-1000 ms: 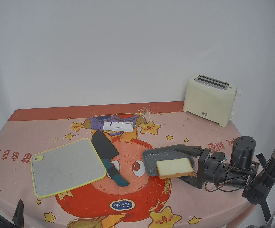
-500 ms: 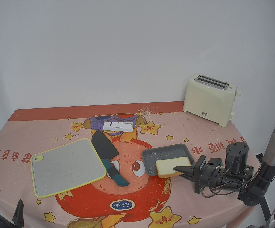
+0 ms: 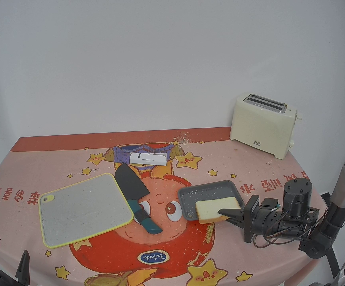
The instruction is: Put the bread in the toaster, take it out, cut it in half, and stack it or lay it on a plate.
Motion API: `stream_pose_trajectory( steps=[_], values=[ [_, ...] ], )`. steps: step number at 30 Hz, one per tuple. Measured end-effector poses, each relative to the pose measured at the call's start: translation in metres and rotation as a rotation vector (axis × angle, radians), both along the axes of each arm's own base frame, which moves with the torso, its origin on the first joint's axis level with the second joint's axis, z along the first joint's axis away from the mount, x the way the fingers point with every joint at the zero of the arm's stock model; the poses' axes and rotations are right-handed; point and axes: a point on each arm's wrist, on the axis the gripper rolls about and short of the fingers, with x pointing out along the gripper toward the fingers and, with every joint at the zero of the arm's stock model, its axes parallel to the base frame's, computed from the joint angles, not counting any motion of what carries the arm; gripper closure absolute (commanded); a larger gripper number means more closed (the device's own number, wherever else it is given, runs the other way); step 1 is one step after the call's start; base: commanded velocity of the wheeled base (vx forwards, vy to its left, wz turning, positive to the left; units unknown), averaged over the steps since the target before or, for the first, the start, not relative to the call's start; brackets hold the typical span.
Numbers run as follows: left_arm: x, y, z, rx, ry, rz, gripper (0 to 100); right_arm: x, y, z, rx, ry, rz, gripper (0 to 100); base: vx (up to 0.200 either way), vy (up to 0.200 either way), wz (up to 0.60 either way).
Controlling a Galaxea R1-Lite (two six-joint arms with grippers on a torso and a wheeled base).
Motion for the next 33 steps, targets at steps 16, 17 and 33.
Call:
stream_pose_trajectory(
  steps=[16, 17, 33],
  values=[
    [0.000, 0.000, 0.000, 0.000, 0.000, 0.000, 0, -0.008, -0.012, 0.089, -0.003, 0.000, -0.011, 100, 0.000, 0.000, 0.00],
    [0.000, 0.000, 0.000, 0.000, 0.000, 0.000, 0, -0.009, -0.013, 0.094, -0.003, -0.001, -0.011, 100, 0.000, 0.000, 0.00],
    [0.000, 0.000, 0.000, 0.000, 0.000, 0.000, 0, -0.028, -0.028, 0.162, -0.180, -0.504, 0.091, 100, 0.000, 0.000, 0.00]
  ],
)
